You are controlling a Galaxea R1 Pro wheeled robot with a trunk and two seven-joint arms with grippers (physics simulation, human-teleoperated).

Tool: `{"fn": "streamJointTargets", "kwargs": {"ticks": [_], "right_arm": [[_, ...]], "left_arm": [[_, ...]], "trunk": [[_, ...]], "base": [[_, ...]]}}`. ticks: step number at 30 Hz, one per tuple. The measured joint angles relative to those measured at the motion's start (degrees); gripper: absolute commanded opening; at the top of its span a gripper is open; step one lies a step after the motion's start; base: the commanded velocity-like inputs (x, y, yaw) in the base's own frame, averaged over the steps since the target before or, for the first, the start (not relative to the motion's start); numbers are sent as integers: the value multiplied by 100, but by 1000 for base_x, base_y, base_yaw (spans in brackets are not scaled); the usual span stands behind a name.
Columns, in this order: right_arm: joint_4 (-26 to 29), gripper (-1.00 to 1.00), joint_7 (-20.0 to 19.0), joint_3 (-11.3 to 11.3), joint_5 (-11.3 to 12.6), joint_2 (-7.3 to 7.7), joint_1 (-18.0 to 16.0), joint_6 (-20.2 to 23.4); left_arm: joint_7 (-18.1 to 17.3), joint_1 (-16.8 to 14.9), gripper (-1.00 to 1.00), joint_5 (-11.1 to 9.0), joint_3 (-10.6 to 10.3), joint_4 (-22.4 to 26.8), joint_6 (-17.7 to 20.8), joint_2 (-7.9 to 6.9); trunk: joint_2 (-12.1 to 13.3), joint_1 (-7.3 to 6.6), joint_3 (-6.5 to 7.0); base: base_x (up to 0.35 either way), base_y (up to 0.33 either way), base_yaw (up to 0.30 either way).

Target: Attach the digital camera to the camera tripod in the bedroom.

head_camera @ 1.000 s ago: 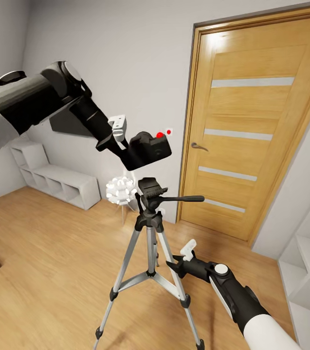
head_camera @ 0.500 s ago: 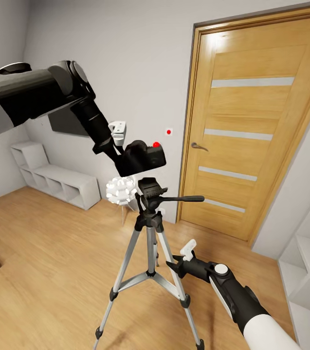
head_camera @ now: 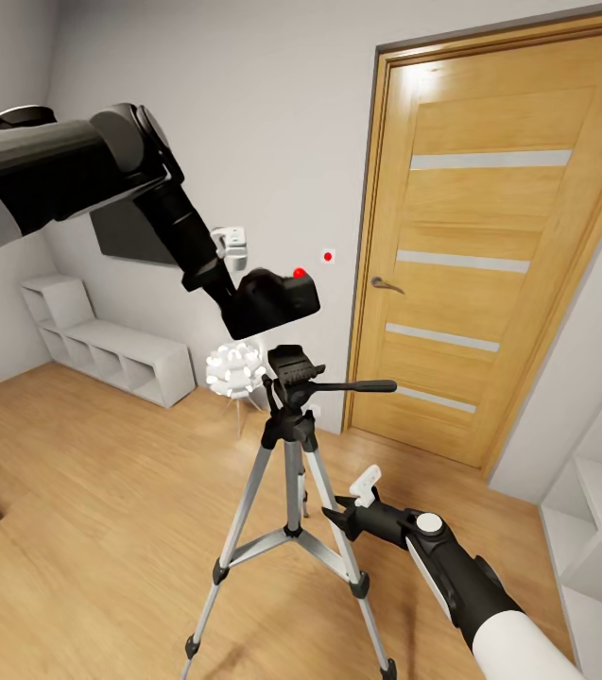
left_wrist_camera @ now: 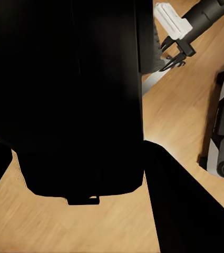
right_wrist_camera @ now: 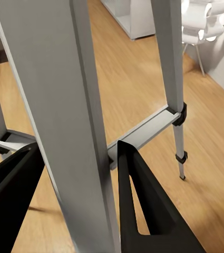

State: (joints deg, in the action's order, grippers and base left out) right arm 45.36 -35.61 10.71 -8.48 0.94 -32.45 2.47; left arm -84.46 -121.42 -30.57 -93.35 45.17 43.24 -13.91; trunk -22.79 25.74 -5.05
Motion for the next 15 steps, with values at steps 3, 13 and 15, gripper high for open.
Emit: {"fn": "streamJointTargets", "kwargs": {"ticks": [3, 13, 15], "right_arm": [[-7, -100, 11, 0, 2, -4, 0, 0], [-18, -100, 53, 8, -7, -42, 2, 0], [-20, -100, 57, 13, -10, -52, 0, 0]], "left_arm": [[1, -8, -100, -61, -8, 0, 148, 2], [30, -16, -100, -172, -14, 45, 1002, 109], [44, -20, -100, -205, -9, 11, 1344, 315]], "trunk": [[-1, 0, 1], [0, 0, 0], [0, 0, 0]], "base": [[0, 0, 0], [0, 0, 0], [0, 0, 0]]}}
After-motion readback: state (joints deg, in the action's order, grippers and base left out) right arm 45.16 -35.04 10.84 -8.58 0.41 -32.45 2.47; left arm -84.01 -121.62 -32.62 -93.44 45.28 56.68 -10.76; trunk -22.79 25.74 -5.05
